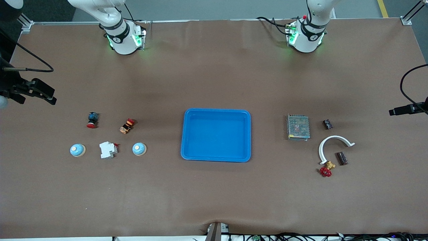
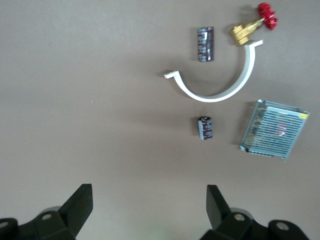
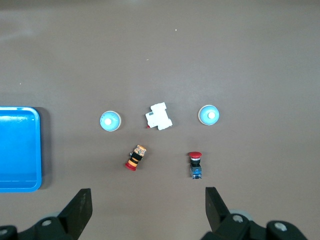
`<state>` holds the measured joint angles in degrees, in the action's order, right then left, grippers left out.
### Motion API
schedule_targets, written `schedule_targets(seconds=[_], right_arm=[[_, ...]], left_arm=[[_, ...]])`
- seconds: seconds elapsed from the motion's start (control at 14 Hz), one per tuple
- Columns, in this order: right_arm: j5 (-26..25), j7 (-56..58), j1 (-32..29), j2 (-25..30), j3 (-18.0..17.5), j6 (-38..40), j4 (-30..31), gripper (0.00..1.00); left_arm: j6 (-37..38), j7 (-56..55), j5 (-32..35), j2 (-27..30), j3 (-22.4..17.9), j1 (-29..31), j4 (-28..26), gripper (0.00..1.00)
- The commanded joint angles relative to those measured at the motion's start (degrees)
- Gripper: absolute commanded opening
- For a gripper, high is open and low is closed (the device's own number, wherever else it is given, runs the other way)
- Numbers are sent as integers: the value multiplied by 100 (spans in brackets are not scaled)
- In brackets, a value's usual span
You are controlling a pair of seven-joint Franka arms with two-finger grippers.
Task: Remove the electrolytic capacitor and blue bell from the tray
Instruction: 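Open the left gripper to release the capacitor and lift away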
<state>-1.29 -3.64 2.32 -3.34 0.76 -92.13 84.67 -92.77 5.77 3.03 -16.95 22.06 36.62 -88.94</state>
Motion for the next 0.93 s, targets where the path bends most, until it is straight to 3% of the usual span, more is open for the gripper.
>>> schedule_targets(seconds=[0.0,0.14,0.64,0.71,0.86], right_arm=[[-20,65,-47,123,-23,-24,85,100],[-20,65,-47,123,-23,-24,85,100],[-20,65,-74,123,-23,-16,85,100],[-20,65,-74,132,-23,2,93,100],[-12,65,-74,167,-23,20,120,100]], left_arm=[[582,47,-267,-27,35,3,718,100],[760,21,-294,-19,96,-14,1036,100],[795,-49,-268,227,519,-224,1256,100],[795,-102,-189,262,336,-652,1292,100],[795,-199,-66,586,-987,-1933,1283,100]])
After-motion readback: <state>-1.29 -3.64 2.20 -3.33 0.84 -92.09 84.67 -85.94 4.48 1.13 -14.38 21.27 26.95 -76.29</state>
